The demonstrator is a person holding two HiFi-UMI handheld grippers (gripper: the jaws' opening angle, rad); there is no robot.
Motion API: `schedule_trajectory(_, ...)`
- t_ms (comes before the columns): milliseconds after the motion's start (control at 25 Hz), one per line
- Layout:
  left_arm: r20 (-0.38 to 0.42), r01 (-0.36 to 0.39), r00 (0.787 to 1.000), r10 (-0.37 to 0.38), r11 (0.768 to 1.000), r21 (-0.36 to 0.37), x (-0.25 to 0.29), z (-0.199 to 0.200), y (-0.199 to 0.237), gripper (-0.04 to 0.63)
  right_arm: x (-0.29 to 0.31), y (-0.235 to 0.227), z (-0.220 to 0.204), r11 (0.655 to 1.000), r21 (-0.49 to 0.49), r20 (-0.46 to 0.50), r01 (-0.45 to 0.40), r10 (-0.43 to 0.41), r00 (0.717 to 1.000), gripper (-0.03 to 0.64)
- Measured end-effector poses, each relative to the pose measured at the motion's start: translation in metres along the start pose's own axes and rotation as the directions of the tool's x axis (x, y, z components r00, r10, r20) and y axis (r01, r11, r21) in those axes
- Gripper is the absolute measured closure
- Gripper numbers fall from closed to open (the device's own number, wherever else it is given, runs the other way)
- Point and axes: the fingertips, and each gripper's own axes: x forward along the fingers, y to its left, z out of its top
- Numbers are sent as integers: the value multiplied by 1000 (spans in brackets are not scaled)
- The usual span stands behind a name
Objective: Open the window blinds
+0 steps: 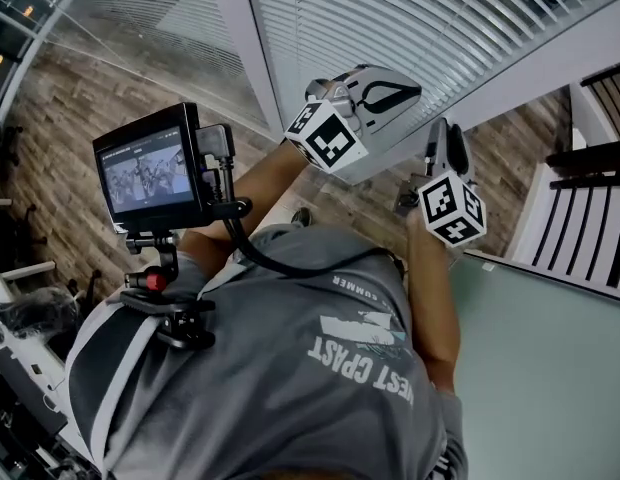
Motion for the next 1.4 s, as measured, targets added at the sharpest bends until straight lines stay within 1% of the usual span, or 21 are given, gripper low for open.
schedule_trajectory(40,2,2,1000,-2,1000,-1,0,0,-1,592,-1,2,-1,987,-161,-16,6,-8,1000,503)
schedule_trajectory(80,3,5,1000,-5,1000,0,1,1,-2,592,-3,7,-2,918,-397,-19,26,-36,999,503)
schedule_trajectory(120,2,9,1000,-9,1000,1,1,0,-3,592,-6,14,-2,763,-644,5,57,-71,997,502)
schedule_trajectory(160,2,12,1000,-12,1000,3,1,0,-5,592,-10,22,-2,542,-836,44,88,-95,995,502)
schedule_trajectory(240,1,13,1000,-13,1000,1,0,-1,-5,592,-10,33,-8,134,-986,80,95,-116,990,502)
schedule_trajectory(280,1,11,1000,-11,1000,-3,0,-2,-4,592,-7,34,-13,13,-997,72,74,-125,990,503)
schedule_trajectory(360,2,11,1000,-11,1000,-4,-1,-1,-4,592,-4,34,-21,-77,-996,55,46,-123,991,504)
schedule_trajectory(400,3,14,1000,-14,1000,-2,0,0,-5,592,-4,34,-21,-51,-997,57,52,-111,992,516)
schedule_trajectory(440,5,16,1000,-16,1000,1,0,0,-5,592,-5,33,-19,28,-998,61,64,-96,993,524)
schedule_trajectory(520,5,18,1000,-18,1000,3,1,1,-5,592,-7,31,-10,283,-955,64,84,-78,995,542)
schedule_trajectory(560,5,19,1000,-19,1000,3,1,1,-6,592,-8,29,-7,379,-921,66,91,-78,995,545)
schedule_trajectory(600,4,20,1000,-20,1000,4,1,1,-6,592,-8,28,-7,413,-906,68,96,-81,994,545)
schedule_trajectory(680,4,23,1000,-23,1000,7,0,0,-7,592,-9,29,-11,346,-935,55,79,-78,995,543)
schedule_trajectory(880,-1,21,1000,-21,1000,-2,-1,-3,-6,592,0,20,-22,4,-1000,23,24,-147,989,515)
schedule_trajectory(960,-1,29,1000,-29,1000,2,-1,-2,-9,592,2,17,-20,-19,-999,38,35,-146,989,514)
schedule_trajectory(1040,-1,32,999,-32,999,5,0,-2,-10,592,0,17,-16,110,-992,52,66,-118,992,514)
schedule_trajectory(1160,-1,32,999,-32,999,3,0,-2,-10,592,-2,14,-8,522,-843,97,128,-86,992,514)
schedule_trajectory(1240,0,33,999,-33,999,6,0,-1,-10,592,-4,9,-2,799,-585,120,139,-85,989,514)
schedule_trajectory(1280,0,31,1000,-31,999,6,0,-1,-9,592,-5,5,1,896,-425,119,129,-86,989,514)
schedule_trajectory(1320,1,29,1000,-29,1000,5,0,-1,-8,592,-6,1,3,958,-263,110,111,-85,990,514)
schedule_trajectory(1400,5,24,1000,-24,1000,2,0,0,-6,592,-7,-8,6,998,-5,80,69,-69,994,515)
